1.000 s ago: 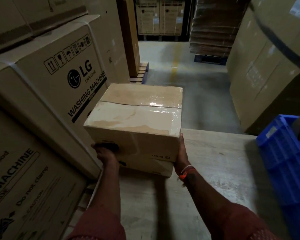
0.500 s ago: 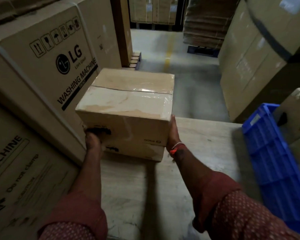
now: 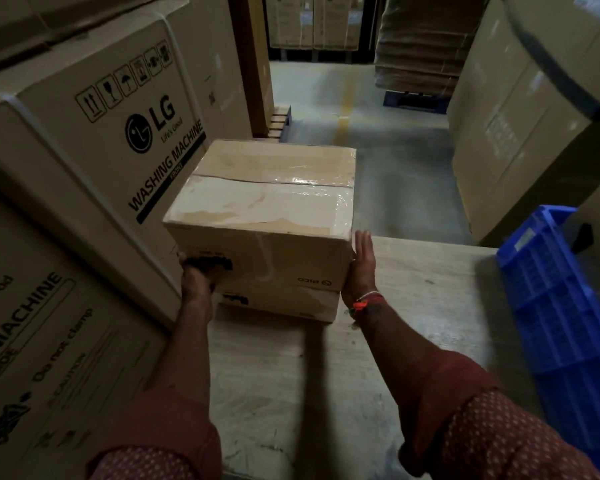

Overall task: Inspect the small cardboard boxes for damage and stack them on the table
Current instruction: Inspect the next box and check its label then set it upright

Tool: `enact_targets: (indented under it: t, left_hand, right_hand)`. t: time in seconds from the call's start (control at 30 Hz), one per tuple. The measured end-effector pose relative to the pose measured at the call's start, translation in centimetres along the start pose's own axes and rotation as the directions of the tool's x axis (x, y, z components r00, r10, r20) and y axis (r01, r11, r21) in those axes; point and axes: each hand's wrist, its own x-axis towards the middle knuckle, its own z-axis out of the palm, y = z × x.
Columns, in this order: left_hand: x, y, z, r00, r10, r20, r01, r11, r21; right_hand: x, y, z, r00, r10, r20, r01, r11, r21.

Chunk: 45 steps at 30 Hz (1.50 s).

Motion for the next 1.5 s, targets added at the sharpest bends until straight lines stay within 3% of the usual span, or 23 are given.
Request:
enact_targets:
  t: [0.2, 0.47, 0.7, 0.9, 0.97, 1.07, 1.17, 1.3, 1.37, 1.5]
  left_hand:
    - [-0.8, 0.3, -0.2, 0.996, -0.005, 0.084, 0.002, 0.999, 0.035]
    - [-0.2, -0.1, -0.4, 0.993, -0.023, 0.112, 0.023, 1.0, 0.0]
    - [-0.4, -0.6, -0.2, 0.994, 0.015, 0.109, -0.009, 0.998, -0.056]
    - [-1.2, -6.7, -0.9, 0.996, 0.084, -0.013, -0.085, 0.993, -0.078]
    - [-2.5, -9.5, -0.7, 0.999, 0.036, -0.017, -0.038, 0.995, -0.092]
    - [-5.9, -12.5, 0.4, 0.997, -0.056, 0.05, 0.061, 0.991, -0.119]
    - [-9.5, -14.4, 1.7, 0.986, -0.039, 0.163, 0.048, 0.997, -0.052]
    - [-12.3, -16.2, 2.9, 0.944, 0.086, 0.32, -0.19, 0.932, 0.31]
    - [-14.3, -16.0, 4.2, 0.912, 0.195, 0.361, -0.332, 0.866, 0.373]
    - [-18.1, -15.6, 6.7, 0.708, 0.347, 0.616, -0.658, 0.641, 0.395]
  right_hand:
    - [1.0, 1.0, -0.6, 0.999, -0.039, 0.001, 0.038, 0.987, -0.159]
    - [1.8, 1.2, -0.9, 0.997, 0.004, 0.078, 0.009, 0.986, -0.168]
    - [1.2, 0.7, -1.5, 0.999, -0.007, 0.034, 0.016, 0.967, -0.255]
    - [-0.7, 2.4, -5.2, 0.991, -0.095, -0.089, 0.065, 0.955, -0.291]
    - [-1.6, 2.9, -6.9, 0.989, -0.101, -0.105, 0.063, 0.947, -0.314]
    - [-3.0, 3.2, -9.5, 0.989, -0.117, -0.091, 0.078, 0.933, -0.35]
    - [-4.6, 2.7, -11.4, 0.989, -0.125, -0.079, 0.082, 0.909, -0.409]
    - [-7.0, 2.6, -14.2, 0.972, -0.221, -0.079, 0.144, 0.826, -0.545]
    - [-8.3, 2.2, -15.3, 0.962, -0.261, -0.075, 0.166, 0.785, -0.597]
    - [-9.8, 1.3, -17.7, 0.932, -0.361, -0.043, 0.232, 0.683, -0.693]
